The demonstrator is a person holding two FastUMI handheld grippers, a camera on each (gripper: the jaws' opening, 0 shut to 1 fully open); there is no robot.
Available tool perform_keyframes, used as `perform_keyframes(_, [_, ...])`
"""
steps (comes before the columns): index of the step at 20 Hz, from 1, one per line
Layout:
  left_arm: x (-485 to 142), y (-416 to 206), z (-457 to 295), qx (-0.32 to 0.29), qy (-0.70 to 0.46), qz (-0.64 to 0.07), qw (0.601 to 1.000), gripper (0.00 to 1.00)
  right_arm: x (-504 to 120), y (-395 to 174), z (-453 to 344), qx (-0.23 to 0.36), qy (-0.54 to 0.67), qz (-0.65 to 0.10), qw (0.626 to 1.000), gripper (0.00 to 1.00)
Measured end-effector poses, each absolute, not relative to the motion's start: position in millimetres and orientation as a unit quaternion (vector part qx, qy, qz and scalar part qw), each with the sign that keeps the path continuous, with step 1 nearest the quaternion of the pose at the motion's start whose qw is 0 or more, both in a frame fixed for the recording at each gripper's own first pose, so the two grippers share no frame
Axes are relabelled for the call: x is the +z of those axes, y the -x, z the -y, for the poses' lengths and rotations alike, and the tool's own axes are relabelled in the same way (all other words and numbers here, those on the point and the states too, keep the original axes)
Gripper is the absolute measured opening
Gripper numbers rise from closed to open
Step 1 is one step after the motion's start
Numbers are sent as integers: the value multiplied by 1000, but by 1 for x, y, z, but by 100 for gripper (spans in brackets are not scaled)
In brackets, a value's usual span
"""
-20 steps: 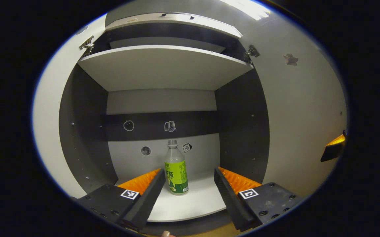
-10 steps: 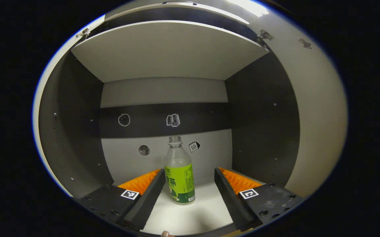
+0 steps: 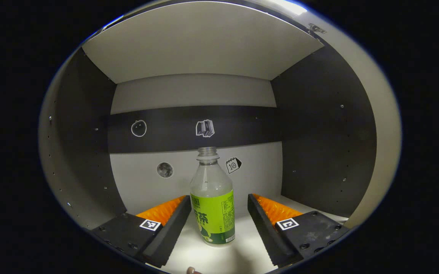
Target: Grasp the bottle in the cabinet with the left hand and place it on the coaster, then close the right door with the right hand and the left door with the left hand.
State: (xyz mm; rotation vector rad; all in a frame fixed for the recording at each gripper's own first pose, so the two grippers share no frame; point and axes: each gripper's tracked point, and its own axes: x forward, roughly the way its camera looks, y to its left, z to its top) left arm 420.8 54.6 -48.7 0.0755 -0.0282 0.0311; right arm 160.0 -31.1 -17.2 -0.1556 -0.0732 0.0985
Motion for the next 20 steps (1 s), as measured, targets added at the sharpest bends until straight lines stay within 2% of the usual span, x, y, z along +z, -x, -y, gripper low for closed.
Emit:
perform_keyframes(7, [-59, -438, -60, 10, -33, 4, 999, 94, -21, -166, 36, 38, 81, 25, 996, 97])
perform_keyframes(9, [-61, -440, -60, 10, -30, 2, 999, 89, -21, -167, 36, 36, 83, 24, 996, 97])
perform_keyframes(10, [-62, -444, -58, 4, -24, 5, 1000, 81, -21, -167, 36, 36, 84, 23, 996, 98])
perform_keyframes(13, [-60, -442, -57, -4, -13, 6, 1000, 77, -22, -166, 34, 37, 84, 19, 996, 97])
perform_keyframes(20, [-29, -389, -62, -3, -35, 29, 999, 77, -15, -153, 17, 49, 70, 27, 996, 97])
